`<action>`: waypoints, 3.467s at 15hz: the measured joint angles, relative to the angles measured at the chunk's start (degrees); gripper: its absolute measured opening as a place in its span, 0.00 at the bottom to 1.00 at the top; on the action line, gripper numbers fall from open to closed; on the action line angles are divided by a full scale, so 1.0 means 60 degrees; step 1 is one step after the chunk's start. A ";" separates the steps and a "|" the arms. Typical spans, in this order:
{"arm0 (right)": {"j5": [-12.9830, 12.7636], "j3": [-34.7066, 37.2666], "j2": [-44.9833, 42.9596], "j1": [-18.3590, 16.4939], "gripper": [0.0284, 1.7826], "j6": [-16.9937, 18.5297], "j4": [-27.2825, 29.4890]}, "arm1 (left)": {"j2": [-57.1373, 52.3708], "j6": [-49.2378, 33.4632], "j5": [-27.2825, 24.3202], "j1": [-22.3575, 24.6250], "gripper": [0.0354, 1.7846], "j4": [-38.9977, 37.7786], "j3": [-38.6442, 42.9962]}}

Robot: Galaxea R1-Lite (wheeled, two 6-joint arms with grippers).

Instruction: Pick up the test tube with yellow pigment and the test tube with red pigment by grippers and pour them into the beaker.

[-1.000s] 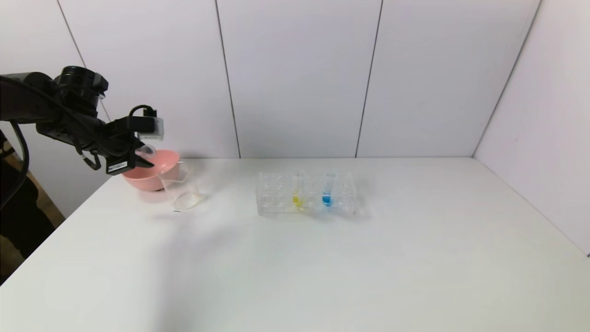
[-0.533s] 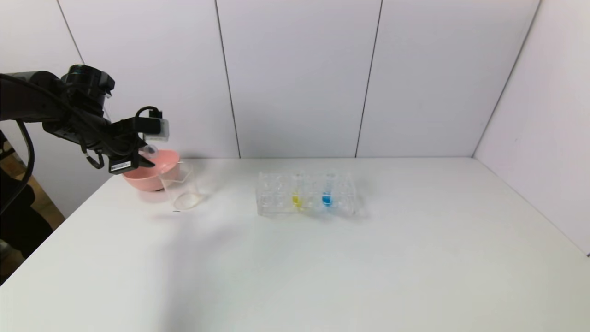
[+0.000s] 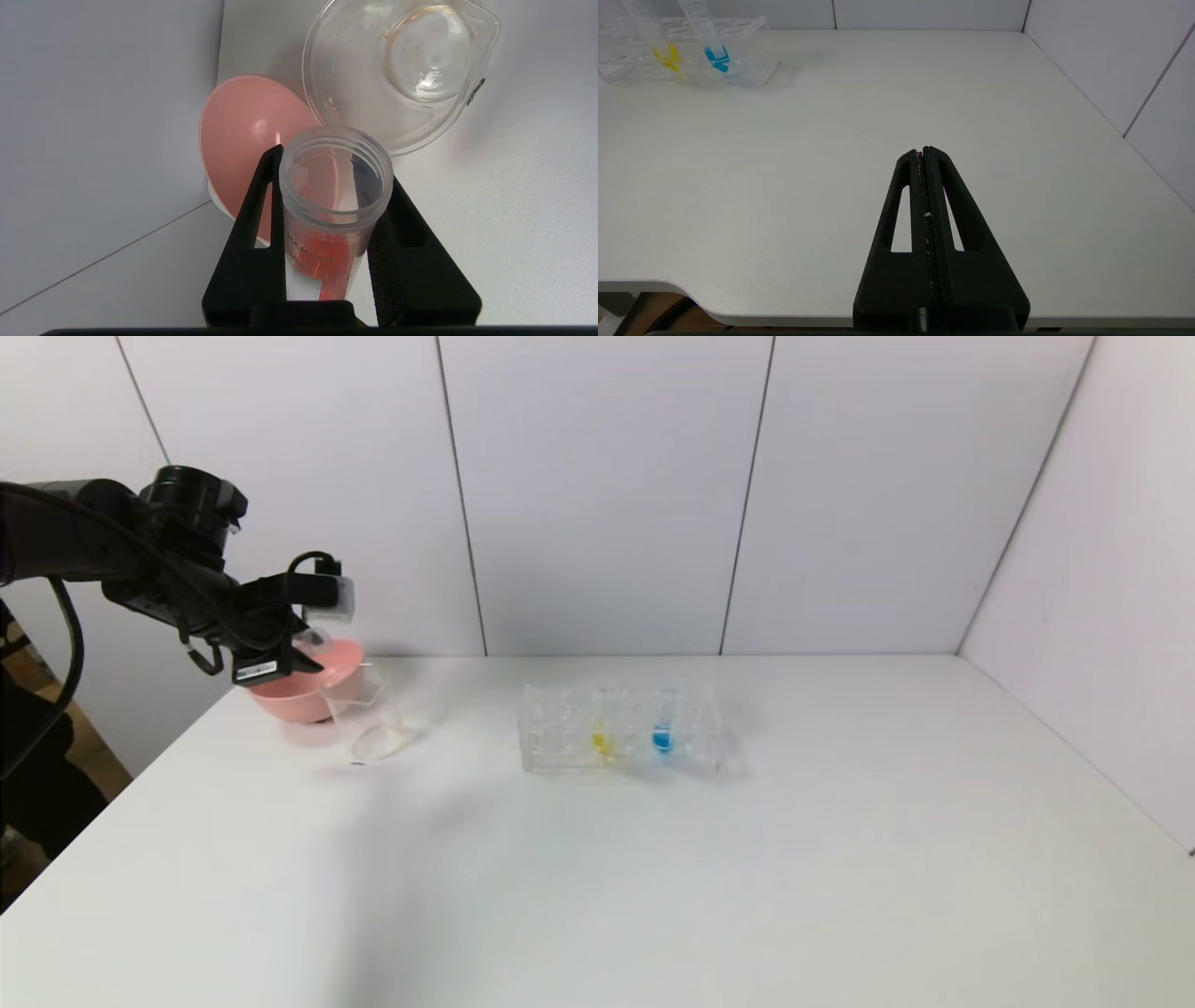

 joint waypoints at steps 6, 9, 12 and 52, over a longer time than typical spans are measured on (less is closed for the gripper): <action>-0.0004 0.0000 0.0000 0.0000 0.05 0.0000 0.0000 | 0.0045 0.0022 0.0427 -0.0061 0.27 0.0006 -0.0022; 0.0000 0.0000 0.0000 0.0000 0.05 0.0004 -0.0004 | 0.0053 0.0041 0.0926 -0.0130 0.27 0.0006 -0.0022; -0.0004 0.0000 0.0000 0.0000 0.05 0.0000 0.0000 | 0.0053 0.0069 0.1308 -0.0181 0.27 0.0006 -0.0033; 0.0000 0.0000 0.0000 0.0000 0.05 0.0000 0.0000 | 0.0435 0.0666 0.3405 -0.0922 0.27 0.0563 -0.0835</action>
